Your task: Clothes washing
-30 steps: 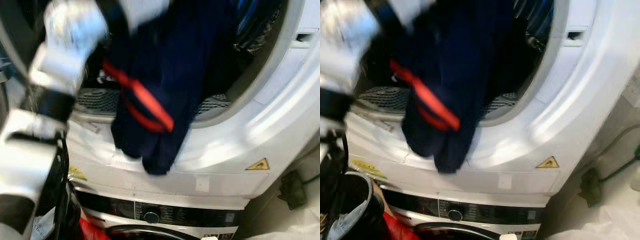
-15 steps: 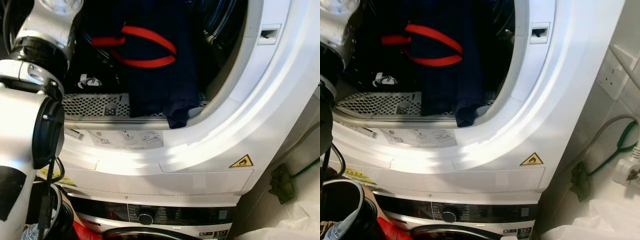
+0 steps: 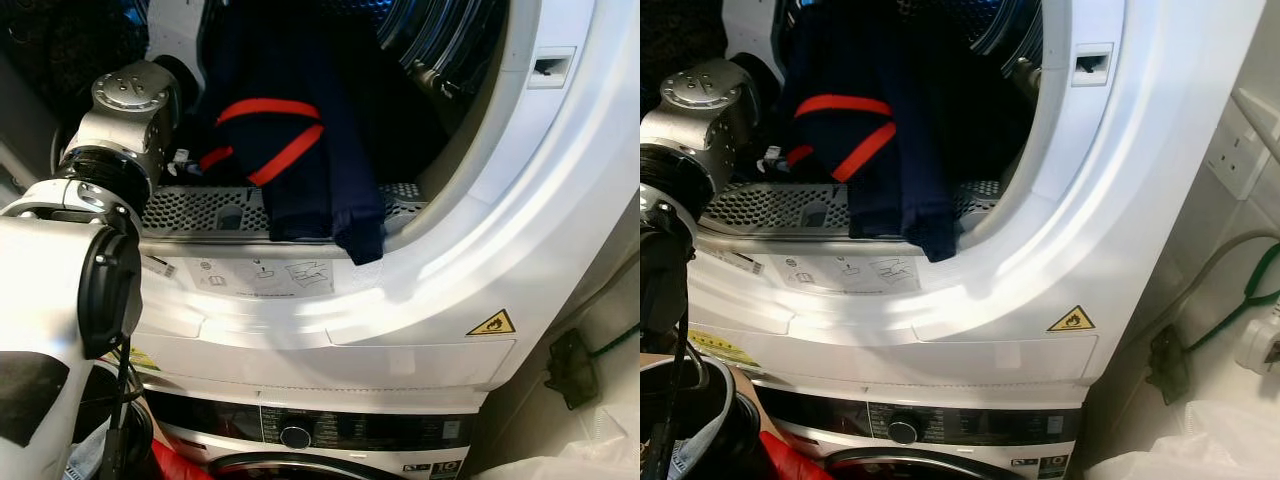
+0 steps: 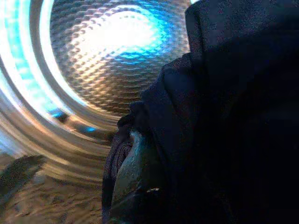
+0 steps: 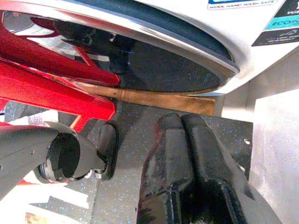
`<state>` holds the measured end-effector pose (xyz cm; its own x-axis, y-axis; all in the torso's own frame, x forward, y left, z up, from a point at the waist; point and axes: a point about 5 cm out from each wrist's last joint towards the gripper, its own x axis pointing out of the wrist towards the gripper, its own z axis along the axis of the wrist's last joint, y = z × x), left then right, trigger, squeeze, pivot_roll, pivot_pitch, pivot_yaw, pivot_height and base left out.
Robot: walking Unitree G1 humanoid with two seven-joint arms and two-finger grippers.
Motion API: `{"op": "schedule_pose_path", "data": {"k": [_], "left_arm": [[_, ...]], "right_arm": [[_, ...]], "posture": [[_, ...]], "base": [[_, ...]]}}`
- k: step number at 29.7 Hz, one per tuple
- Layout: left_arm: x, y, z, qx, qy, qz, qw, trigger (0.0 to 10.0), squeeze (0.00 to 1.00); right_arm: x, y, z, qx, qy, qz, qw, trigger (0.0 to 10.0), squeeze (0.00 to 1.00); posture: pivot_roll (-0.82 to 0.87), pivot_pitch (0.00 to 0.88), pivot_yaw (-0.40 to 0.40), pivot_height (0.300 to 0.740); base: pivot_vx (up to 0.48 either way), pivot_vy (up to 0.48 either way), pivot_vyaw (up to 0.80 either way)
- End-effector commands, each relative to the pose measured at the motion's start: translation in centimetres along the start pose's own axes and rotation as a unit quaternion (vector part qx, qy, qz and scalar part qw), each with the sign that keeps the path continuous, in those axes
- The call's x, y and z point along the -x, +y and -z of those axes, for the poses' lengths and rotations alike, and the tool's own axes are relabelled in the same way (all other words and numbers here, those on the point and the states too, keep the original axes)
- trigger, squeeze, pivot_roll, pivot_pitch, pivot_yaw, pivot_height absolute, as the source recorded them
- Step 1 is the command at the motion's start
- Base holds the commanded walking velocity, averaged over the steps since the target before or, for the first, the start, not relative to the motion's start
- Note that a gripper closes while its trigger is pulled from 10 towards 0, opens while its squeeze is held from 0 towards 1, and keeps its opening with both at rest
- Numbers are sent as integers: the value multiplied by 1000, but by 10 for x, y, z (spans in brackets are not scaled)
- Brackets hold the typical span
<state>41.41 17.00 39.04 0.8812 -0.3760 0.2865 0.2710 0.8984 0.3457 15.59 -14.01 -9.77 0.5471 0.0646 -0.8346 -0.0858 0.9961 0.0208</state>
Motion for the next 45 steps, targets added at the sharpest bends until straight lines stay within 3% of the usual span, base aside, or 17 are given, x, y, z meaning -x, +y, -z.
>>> {"op": "schedule_pose_path", "data": {"k": [1,2,6,17,20,24,30,36,45], "left_arm": [[-1,-9,2,-17,-2,48,999,10000,63],[-1,-11,0,-27,-4,61,998,10000,984],[-2,-13,-7,-52,-26,72,996,10000,1000],[1,2,-40,-28,-109,38,993,10000,1000],[3,2,-54,-9,-144,90,986,10000,1000],[5,2,-65,-8,-167,113,979,10000,1000],[10,8,-79,-32,-200,111,973,10000,1000],[12,8,-76,-37,-197,135,970,10000,1000],[22,7,-102,-109,-276,141,944,10000,1000]], "right_arm": [[0,4,2,-9,0,-2,1000,10000,0],[0,4,2,-10,0,-2,1000,10000,0],[0,6,2,-11,-1,-4,1000,10000,0],[0,6,2,-9,-1,-4,1000,10000,0],[0,6,2,-11,-2,-3,1000,10000,0],[0,5,1,-12,-3,-2,1000,10000,0],[0,5,2,-6,-1,-6,1000,10000,0],[0,5,0,1,-5,-11,1000,10000,0],[1,-1,1,-8,-5,-1,1000,10000,0]], "posture": [[56,0,121,740],[56,0,122,740],[59,0,123,740],[56,0,121,740],[51,0,124,740],[55,0,122,740],[55,0,122,740],[70,0,115,740],[63,0,116,740]], "base": [[0,0,0],[0,0,0],[0,0,0],[0,0,0],[0,0,0],[0,0,0],[0,0,0],[0,0,0],[0,0,0]]}}
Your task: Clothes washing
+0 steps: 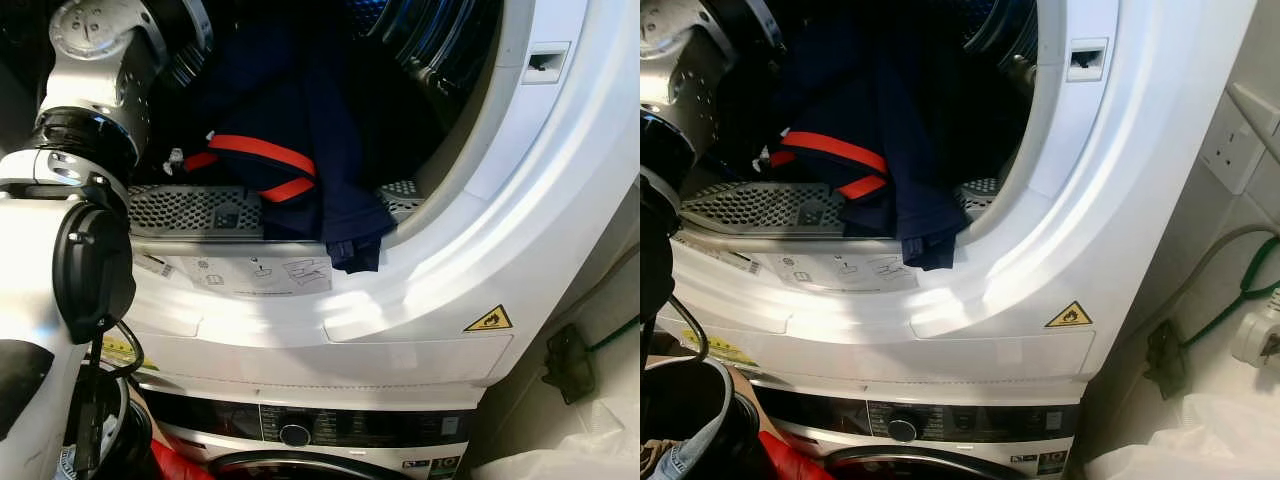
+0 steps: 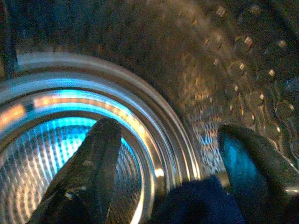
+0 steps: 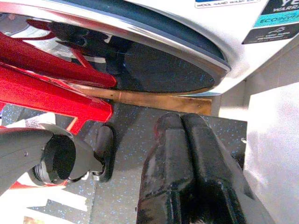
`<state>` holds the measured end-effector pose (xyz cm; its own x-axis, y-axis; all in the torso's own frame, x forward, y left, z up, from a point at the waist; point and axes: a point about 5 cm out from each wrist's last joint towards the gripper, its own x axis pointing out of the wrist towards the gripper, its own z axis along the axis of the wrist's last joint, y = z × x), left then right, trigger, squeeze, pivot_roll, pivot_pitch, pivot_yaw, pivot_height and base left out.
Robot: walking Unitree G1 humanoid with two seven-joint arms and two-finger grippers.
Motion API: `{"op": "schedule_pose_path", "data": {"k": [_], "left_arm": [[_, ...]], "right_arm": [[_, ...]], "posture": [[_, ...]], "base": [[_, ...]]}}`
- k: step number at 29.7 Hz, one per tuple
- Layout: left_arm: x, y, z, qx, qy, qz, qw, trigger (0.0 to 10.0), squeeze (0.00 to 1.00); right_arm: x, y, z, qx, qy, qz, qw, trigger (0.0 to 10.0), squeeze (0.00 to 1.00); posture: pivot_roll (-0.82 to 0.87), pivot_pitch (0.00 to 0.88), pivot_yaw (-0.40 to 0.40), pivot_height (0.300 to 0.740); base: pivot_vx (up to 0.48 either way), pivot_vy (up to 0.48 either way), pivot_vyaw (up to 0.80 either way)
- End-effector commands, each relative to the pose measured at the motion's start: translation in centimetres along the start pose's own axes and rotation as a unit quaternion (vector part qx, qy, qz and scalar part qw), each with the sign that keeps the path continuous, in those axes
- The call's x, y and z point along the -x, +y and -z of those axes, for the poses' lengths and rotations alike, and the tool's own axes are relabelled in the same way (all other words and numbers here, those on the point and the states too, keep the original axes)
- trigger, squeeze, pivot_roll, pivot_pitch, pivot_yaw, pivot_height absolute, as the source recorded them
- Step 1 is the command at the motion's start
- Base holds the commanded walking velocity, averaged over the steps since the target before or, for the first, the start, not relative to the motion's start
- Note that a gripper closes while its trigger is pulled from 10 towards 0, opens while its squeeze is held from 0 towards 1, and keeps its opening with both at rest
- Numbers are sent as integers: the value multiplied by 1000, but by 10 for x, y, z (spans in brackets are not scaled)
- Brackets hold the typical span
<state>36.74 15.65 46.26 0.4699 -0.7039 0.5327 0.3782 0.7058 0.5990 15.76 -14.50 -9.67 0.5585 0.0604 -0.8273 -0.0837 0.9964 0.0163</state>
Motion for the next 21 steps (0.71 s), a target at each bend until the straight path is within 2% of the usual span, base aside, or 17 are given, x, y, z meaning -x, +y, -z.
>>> {"op": "schedule_pose_path", "data": {"k": [1,4,7,8,9,10,16,21], "left_arm": [[-1,7,-20,-41,-32,6,999,10000,1000],[-5,3,-29,-68,-60,29,995,10000,1000],[-8,-5,-32,-50,-74,79,993,10000,1000],[-7,-11,-32,-39,-81,109,990,10000,855],[-7,-11,-32,-39,-81,109,990,10000,855],[-5,-18,-32,-28,-88,141,986,10000,0],[9,-30,-37,-50,-86,186,978,10000,0],[29,-31,-52,-44,-93,151,983,10000,0]], "right_arm": [[1,5,4,-7,3,-5,1000,10000,0],[1,7,6,-5,7,-9,1000,10000,0],[1,7,7,-5,7,-9,1000,10000,0],[1,7,7,-6,7,-9,1000,10000,0],[1,7,7,-6,7,-9,1000,10000,0],[1,7,6,-6,6,-8,1000,10000,0],[2,6,7,-7,7,-7,1000,10000,0],[1,8,6,-3,7,-11,1000,10000,0]], "posture": [[65,0,114,740],[70,0,110,740],[67,0,112,740],[62,0,115,740],[62,0,115,740],[62,0,115,740],[74,0,111,740],[88,0,107,740]], "base": [[0,0,0],[0,0,0],[0,0,0],[0,0,0],[0,0,0],[0,0,0],[0,0,0],[0,0,0]]}}
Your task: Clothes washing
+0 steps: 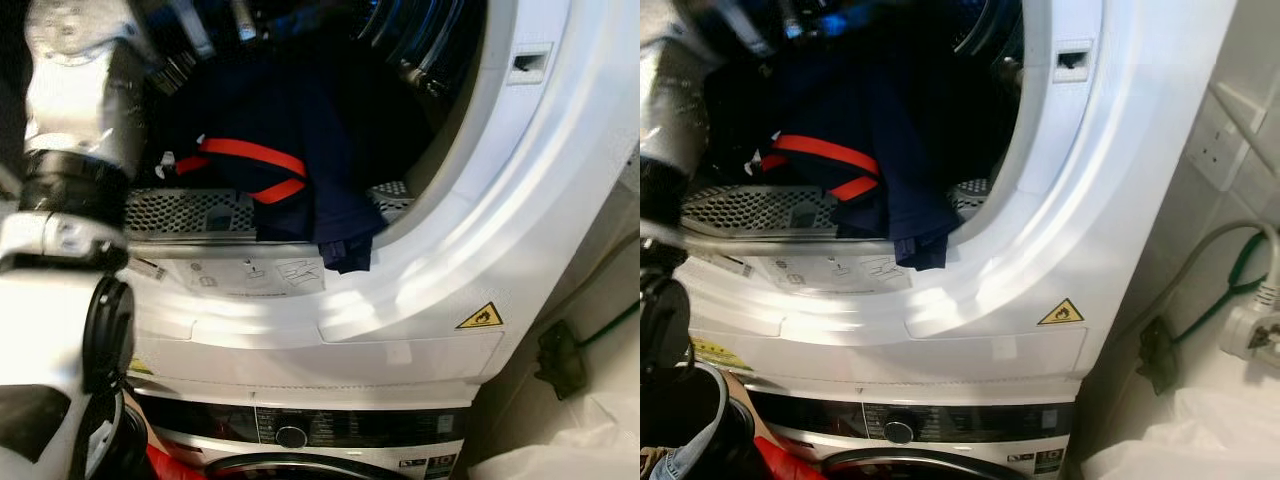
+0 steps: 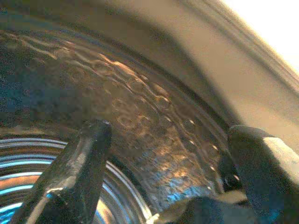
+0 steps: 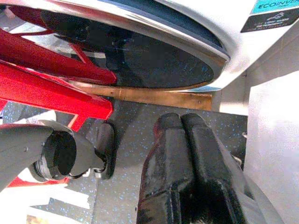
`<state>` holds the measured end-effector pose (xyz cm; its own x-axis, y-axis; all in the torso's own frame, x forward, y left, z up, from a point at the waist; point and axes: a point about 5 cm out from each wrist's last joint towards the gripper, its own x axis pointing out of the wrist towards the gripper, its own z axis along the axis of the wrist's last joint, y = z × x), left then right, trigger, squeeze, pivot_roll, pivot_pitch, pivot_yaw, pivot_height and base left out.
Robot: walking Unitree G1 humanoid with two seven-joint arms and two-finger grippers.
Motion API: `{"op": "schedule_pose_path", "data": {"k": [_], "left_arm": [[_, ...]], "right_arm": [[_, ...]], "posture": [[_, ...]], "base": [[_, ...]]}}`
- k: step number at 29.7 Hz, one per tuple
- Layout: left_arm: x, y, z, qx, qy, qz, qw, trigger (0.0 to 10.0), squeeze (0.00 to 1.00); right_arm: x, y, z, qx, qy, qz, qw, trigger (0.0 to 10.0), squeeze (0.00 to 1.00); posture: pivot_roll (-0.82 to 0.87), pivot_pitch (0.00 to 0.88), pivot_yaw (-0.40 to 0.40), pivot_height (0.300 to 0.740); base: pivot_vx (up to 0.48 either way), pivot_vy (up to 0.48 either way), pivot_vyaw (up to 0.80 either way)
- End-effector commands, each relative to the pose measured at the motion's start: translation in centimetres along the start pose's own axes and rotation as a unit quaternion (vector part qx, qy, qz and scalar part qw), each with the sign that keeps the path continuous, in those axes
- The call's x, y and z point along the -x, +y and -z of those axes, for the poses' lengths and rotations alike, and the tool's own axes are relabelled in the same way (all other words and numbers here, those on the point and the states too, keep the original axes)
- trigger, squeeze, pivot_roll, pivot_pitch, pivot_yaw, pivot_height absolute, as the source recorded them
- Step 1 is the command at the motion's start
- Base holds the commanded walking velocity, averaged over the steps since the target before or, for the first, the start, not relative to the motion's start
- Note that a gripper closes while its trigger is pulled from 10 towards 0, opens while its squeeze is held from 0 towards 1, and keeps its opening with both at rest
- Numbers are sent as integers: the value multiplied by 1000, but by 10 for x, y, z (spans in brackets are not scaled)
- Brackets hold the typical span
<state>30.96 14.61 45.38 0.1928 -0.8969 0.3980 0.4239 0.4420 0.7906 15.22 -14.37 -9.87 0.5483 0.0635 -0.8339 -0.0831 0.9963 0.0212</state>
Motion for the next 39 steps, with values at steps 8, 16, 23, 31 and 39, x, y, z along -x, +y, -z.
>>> {"op": "schedule_pose_path", "data": {"k": [8,16,23,31,39], "left_arm": [[33,-29,-35,103,24,37,994,10000,0],[75,-79,-39,214,163,116,956,10000,0],[105,-114,-39,275,273,172,906,10000,0],[103,-111,1,222,308,59,923,10000,0],[87,-119,40,233,253,-32,939,10000,0]], "right_arm": [[0,8,0,7,1,-15,1000,10000,0],[-1,8,-3,21,0,-21,1000,10000,0],[-3,9,-9,33,-4,-28,999,10000,0],[-4,11,-14,36,-8,-31,999,10000,0],[-4,11,-13,31,-7,-27,999,10000,0]], "posture": [[123,0,90,740],[166,0,71,740],[195,0,58,740],[195,0,60,740],[168,0,72,740]], "base": [[0,0,0],[0,0,0],[0,0,0],[0,0,0],[0,0,0]]}}
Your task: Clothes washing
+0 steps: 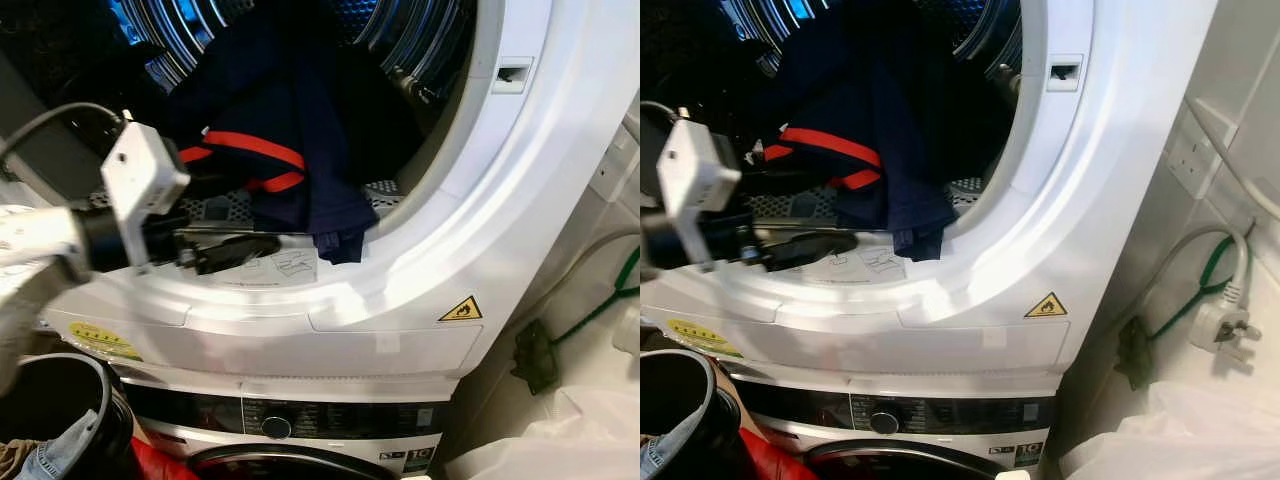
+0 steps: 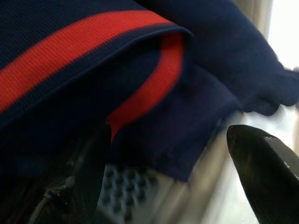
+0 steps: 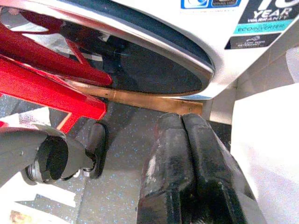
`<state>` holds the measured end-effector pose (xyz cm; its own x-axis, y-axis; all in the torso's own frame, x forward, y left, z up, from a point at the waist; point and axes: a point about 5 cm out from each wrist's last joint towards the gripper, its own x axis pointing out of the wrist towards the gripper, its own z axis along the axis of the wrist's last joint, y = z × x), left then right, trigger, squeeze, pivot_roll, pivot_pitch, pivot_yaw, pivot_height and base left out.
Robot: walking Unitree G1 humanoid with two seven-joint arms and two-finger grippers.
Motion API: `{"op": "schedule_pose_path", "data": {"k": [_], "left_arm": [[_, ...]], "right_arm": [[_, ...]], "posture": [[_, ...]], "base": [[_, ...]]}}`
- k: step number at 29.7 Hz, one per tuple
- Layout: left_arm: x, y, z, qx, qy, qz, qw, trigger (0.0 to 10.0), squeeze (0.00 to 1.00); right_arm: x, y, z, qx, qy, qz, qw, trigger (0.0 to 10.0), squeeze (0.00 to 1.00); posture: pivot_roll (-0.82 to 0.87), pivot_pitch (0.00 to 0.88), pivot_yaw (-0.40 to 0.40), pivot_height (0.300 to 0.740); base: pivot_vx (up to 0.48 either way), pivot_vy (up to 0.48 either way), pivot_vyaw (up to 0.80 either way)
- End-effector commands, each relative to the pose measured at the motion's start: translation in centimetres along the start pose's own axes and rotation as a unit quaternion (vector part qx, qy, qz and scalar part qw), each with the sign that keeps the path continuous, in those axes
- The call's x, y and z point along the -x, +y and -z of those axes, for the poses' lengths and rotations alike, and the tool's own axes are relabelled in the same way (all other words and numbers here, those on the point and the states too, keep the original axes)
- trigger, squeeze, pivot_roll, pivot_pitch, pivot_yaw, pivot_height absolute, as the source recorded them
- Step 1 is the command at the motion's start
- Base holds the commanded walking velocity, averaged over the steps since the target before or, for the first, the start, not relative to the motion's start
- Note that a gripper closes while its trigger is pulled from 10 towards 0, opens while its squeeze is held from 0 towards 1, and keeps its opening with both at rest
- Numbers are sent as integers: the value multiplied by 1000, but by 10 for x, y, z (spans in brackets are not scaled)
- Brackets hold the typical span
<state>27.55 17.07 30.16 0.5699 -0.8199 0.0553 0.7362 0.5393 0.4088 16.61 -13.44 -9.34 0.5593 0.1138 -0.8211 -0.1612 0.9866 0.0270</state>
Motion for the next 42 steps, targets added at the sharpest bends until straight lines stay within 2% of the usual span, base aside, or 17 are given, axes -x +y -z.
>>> {"op": "schedule_pose_path", "data": {"k": [1,2,7,9,10,15,18,21,24,27,28,29,33,37,38,40,42], "left_arm": [[-4,4,-3,-10,-16,-10,1000,10000,0],[-10,4,-2,-9,-38,0,999,10000,0],[-18,5,-12,-7,-75,13,997,10000,0],[-24,7,-27,-15,-112,23,993,10000,0],[-27,12,-36,-33,-125,14,991,10000,0],[-29,18,-42,-55,-133,-4,990,10000,0],[-38,47,-49,-112,-126,-84,982,10000,0],[-41,52,-47,-116,-119,-94,982,10000,0],[-49,61,-31,-98,-75,-96,988,10000,0],[-51,66,-25,-96,-48,-106,988,10000,0],[-52,70,-21,-88,-33,-117,989,10000,0],[-55,84,-14,-57,-3,-165,985,10000,0],[-58,92,-14,-55,1,-181,982,10000,0],[-67,96,-17,-27,-17,-168,985,10000,0],[-71,103,-16,-14,-19,-181,983,10000,0],[-71,103,-16,-14,-19,-181,983,10000,0],[-79,115,-14,12,-31,-217,976,10000,0]], "right_arm": [[0,2,2,-1,4,-3,1000,10000,0],[0,2,3,-2,4,-1,1000,10000,0],[1,2,4,-4,5,0,1000,10000,0],[1,2,5,-6,5,1,1000,10000,0],[1,3,5,-7,5,1,1000,10000,0],[1,3,5,-8,5,1,1000,10000,0],[1,4,7,-10,6,1,1000,10000,0],[1,4,7,-11,6,1,1000,10000,0],[2,0,9,-19,6,8,1000,10000,0],[2,-1,10,-22,7,11,1000,10000,0],[3,-2,10,-23,8,11,1000,10000,0],[3,-3,12,-21,10,12,1000,10000,0],[4,-3,14,-23,11,15,1000,10000,0],[4,-4,14,-23,11,15,1000,10000,0],[4,-3,13,-22,10,14,1000,10000,0],[4,-3,13,-22,10,14,1000,10000,0],[4,-3,13,-20,10,12,1000,10000,0]], "posture": [[168,0,72,740],[160,0,75,740],[151,0,76,740],[145,0,77,740],[142,0,80,740],[141,0,80,740],[124,0,84,740],[124,0,84,740],[94,0,93,740],[92,0,94,740],[93,0,94,740],[84,0,99,740],[76,0,102,740],[76,0,102,740],[72,0,103,740],[72,0,103,740],[64,0,104,740]], "base": [[0,0,0],[0,0,0],[0,0,0],[0,0,0],[0,0,0],[0,0,0],[0,0,0],[0,0,0],[0,0,0],[0,0,0],[0,0,0],[0,0,0],[0,0,0],[0,0,0],[0,0,0],[0,0,0],[0,0,0]]}}
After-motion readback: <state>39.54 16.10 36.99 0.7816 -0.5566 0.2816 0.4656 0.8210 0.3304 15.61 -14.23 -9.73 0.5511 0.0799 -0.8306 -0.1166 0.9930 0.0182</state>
